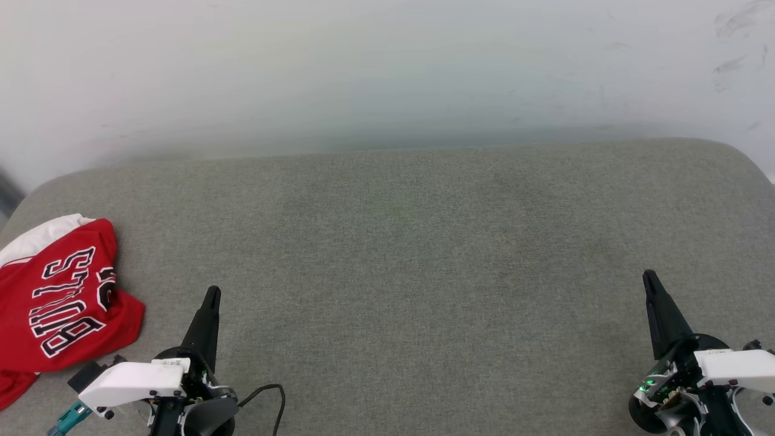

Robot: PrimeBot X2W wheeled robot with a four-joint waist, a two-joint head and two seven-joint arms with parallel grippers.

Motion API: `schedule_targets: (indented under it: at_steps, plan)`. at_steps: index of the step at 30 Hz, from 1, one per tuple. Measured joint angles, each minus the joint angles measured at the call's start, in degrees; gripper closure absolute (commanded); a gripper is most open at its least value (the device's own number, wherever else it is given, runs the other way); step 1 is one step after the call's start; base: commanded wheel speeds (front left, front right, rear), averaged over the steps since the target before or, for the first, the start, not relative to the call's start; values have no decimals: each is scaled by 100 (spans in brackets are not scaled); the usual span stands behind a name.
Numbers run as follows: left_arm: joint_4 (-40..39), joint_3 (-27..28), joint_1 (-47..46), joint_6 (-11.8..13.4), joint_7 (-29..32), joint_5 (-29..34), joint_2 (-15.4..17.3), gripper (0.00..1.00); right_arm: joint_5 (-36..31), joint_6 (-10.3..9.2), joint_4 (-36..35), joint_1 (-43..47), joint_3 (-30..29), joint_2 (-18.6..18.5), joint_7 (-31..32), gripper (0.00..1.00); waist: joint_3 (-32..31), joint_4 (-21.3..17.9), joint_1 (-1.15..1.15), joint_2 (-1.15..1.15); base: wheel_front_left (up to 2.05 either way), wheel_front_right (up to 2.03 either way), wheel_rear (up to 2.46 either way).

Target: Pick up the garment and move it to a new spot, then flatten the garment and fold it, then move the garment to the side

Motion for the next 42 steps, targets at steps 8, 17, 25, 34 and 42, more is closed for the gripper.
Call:
schedule_targets:
  at_steps: [8,17,25,34,42]
  plan:
    - [0,2,0,0,0,0,0,100,0,0,0,0,0,0,0,100,0,0,0,0,0,0,0]
    - [0,3,0,0,1,0,0,100,0,0,0,0,0,0,0,100,0,0,0,0,0,0,0]
    - [0,0,0,0,0,0,-1,100,0,0,0,0,0,0,0,100,0,0,0,0,0,0,0]
    - [125,-19,90,4,-1,-1,-9,0,-1,-1,129,105,4,3,-2,0,0,0,0,0,0,0,0]
    - [82,-234,194,5,-186,68,-15,0,-46,-2,53,251,119,5,-157,0,-1,4,0,0,0,0,0]
